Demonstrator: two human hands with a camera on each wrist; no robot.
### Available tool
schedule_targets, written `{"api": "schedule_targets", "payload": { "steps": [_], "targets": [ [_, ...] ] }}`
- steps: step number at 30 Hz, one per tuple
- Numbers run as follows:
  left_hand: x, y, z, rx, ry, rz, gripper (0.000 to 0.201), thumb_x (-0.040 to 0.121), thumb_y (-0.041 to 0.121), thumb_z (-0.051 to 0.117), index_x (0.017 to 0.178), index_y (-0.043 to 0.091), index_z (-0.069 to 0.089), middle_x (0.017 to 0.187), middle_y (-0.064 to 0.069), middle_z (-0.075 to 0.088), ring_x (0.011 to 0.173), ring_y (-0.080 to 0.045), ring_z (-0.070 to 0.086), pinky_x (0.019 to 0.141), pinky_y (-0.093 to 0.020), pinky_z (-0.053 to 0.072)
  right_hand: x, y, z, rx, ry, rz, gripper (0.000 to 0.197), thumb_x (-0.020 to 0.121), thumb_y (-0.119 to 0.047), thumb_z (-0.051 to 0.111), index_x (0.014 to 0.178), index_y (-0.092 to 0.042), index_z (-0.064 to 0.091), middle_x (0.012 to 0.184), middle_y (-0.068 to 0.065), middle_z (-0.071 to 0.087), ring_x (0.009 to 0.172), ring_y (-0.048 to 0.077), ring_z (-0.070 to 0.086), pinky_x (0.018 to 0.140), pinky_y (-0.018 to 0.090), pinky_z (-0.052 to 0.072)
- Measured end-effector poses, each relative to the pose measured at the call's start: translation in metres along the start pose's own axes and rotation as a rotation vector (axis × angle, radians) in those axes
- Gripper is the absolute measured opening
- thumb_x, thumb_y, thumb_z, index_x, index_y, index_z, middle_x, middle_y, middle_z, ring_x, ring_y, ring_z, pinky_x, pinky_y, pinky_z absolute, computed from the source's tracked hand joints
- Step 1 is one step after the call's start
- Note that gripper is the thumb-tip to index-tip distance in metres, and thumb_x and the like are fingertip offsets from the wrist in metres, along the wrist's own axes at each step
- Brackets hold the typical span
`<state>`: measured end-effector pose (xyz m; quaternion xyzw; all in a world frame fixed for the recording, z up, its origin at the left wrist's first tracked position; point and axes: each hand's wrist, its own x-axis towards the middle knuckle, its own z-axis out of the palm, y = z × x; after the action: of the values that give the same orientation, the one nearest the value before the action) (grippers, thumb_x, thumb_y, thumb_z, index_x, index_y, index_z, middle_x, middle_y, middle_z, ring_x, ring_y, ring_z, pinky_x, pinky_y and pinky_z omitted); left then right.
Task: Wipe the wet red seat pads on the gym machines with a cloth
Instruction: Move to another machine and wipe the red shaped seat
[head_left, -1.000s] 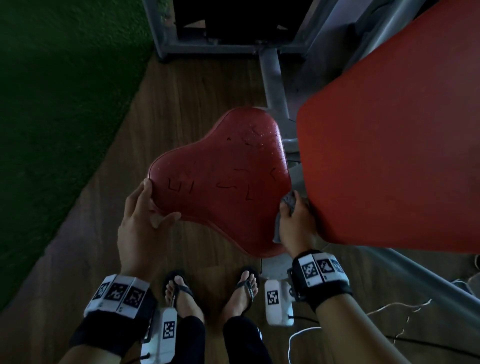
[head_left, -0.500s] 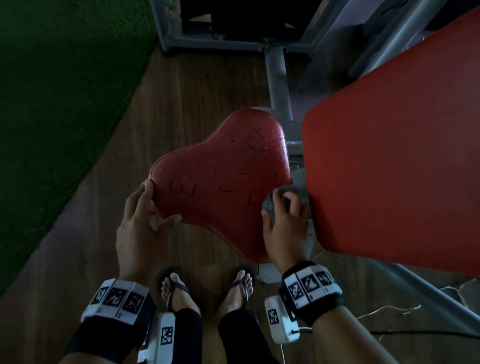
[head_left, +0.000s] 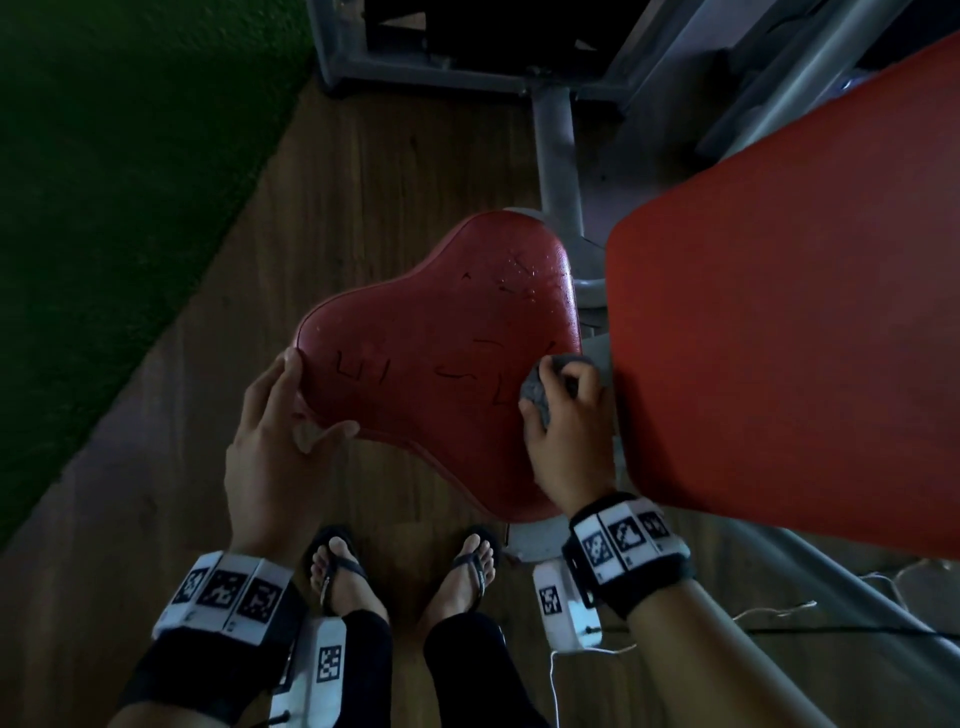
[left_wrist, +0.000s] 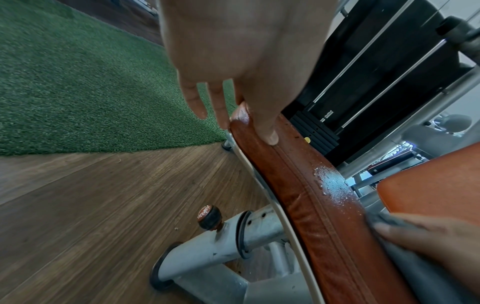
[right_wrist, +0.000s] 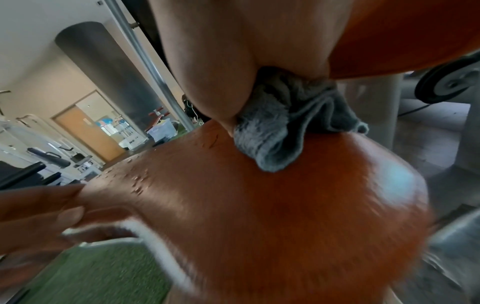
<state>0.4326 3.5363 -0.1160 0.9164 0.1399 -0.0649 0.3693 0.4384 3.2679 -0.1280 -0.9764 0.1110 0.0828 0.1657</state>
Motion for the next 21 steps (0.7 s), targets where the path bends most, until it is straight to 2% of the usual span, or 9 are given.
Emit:
{"api": "schedule_targets", "payload": {
  "steps": [3,9,13,15,17,21],
  "targets": [
    [-0.001,0.000,0.000,-0.002,0.004,0.007,0.084,0.079,0.025,0.081,0.151,0.022,0.038,0.152,0.005,0.040,0.128,-0.021,0.051,0.090,-0.032,0.042,0.020,-0.004,-0.001,0.002,0.020,0.045,0.053,0.091,-0.032,0.061,0.140,-0.016,0.051,0.127,0.007,0.042,0.112,0.030,0.042,0.095,0.040,0.043],
    [0.001,0.000,-0.001,0.010,-0.007,0.001,0.085,0.079,0.026,0.081,0.151,0.023,0.037,0.152,0.004,0.041,0.126,-0.025,0.053,0.088,-0.035,0.044,-0.006,0.000,-0.002,-0.005,-0.038,0.033,0.057,0.094,-0.037,0.057,0.146,-0.019,0.043,0.135,0.005,0.036,0.119,0.027,0.039,0.103,0.039,0.040],
    [0.001,0.000,-0.001,0.007,-0.003,0.005,0.085,0.078,0.026,0.081,0.151,0.022,0.037,0.152,0.004,0.041,0.127,-0.024,0.052,0.089,-0.037,0.045,0.008,-0.003,0.001,0.032,0.004,0.049,0.054,0.094,-0.032,0.058,0.144,-0.017,0.045,0.140,0.008,0.036,0.125,0.027,0.039,0.107,0.041,0.037],
    [0.000,-0.001,-0.001,-0.004,0.001,0.004,0.085,0.078,0.025,0.082,0.151,0.021,0.039,0.152,0.003,0.041,0.127,-0.023,0.052,0.089,-0.035,0.044,0.026,-0.006,0.000,0.127,0.033,0.061,0.052,0.095,-0.026,0.058,0.144,-0.012,0.045,0.144,0.011,0.033,0.130,0.025,0.039,0.112,0.030,0.030],
    [0.001,-0.001,0.000,-0.011,0.009,0.011,0.085,0.077,0.023,0.083,0.150,0.019,0.040,0.151,0.001,0.043,0.128,-0.023,0.052,0.089,-0.033,0.043,0.051,-0.008,-0.001,0.150,0.030,0.092,0.051,0.097,-0.024,0.054,0.144,-0.008,0.043,0.148,0.015,0.032,0.131,0.027,0.039,0.107,0.021,0.025],
    [0.002,0.001,0.000,0.003,0.004,0.007,0.086,0.077,0.022,0.083,0.151,0.018,0.039,0.151,0.000,0.042,0.127,-0.027,0.053,0.090,-0.036,0.045,0.094,-0.006,-0.001,0.227,-0.001,0.227,0.049,0.099,-0.028,0.049,0.143,-0.010,0.042,0.136,0.019,0.049,0.125,0.034,0.048,0.104,0.038,0.037]
  ]
}}
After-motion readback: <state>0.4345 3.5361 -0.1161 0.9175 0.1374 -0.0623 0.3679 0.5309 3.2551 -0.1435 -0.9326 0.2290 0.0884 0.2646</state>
